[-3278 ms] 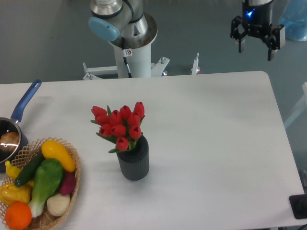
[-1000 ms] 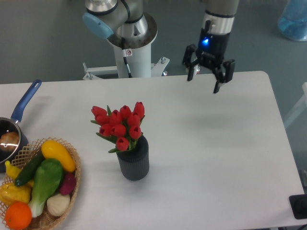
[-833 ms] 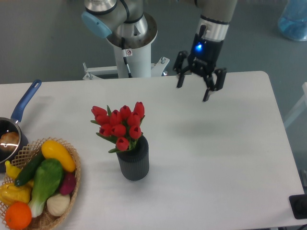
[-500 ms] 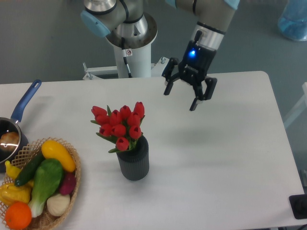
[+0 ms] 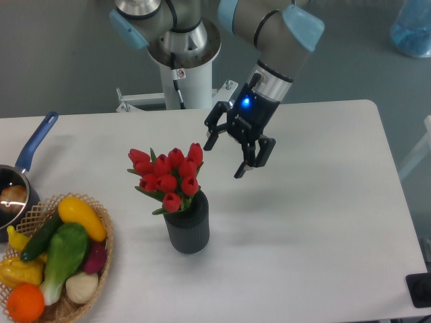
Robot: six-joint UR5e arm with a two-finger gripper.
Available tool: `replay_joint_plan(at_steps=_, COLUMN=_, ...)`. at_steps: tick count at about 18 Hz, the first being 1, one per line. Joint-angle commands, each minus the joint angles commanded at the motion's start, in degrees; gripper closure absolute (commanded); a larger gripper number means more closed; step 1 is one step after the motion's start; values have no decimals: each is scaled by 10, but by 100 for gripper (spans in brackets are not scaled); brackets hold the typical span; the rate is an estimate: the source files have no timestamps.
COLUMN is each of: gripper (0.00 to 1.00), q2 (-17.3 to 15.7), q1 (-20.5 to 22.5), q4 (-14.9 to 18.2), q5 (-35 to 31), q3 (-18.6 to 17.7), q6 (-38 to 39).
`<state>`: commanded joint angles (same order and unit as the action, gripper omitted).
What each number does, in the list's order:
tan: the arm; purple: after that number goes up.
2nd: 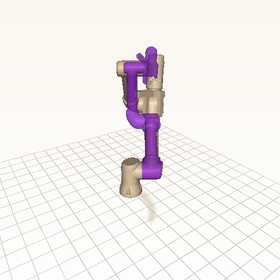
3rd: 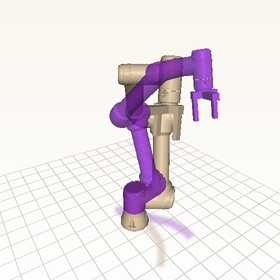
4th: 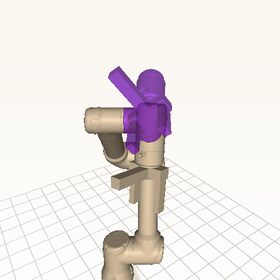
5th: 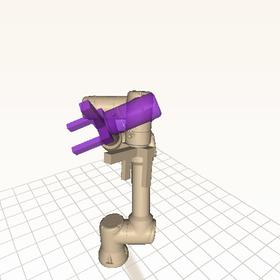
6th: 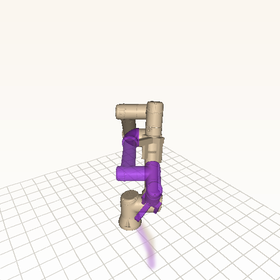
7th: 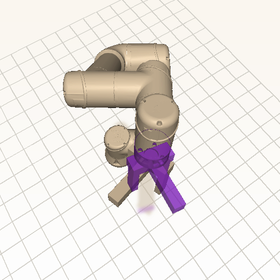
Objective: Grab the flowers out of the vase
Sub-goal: 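Lower the gripper around the tulip stems just above the vase rim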
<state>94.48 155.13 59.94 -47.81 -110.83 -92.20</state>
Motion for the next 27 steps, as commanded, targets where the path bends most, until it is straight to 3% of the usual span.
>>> replay_joint_plan(at_steps=14, gripper=0, q2=29, q1=-18, q4=-1, q5=83, q3=2, q6=31)
replay_joint_plan(at_steps=22, gripper=0, q2=40, q1=-36, q4=0, q5=92, q3=11, q6=45)
replay_joint_plan(at_steps=27, gripper=0, q2=62, q1=-54, q4=-51, q5=98, q3=15, q6=65)
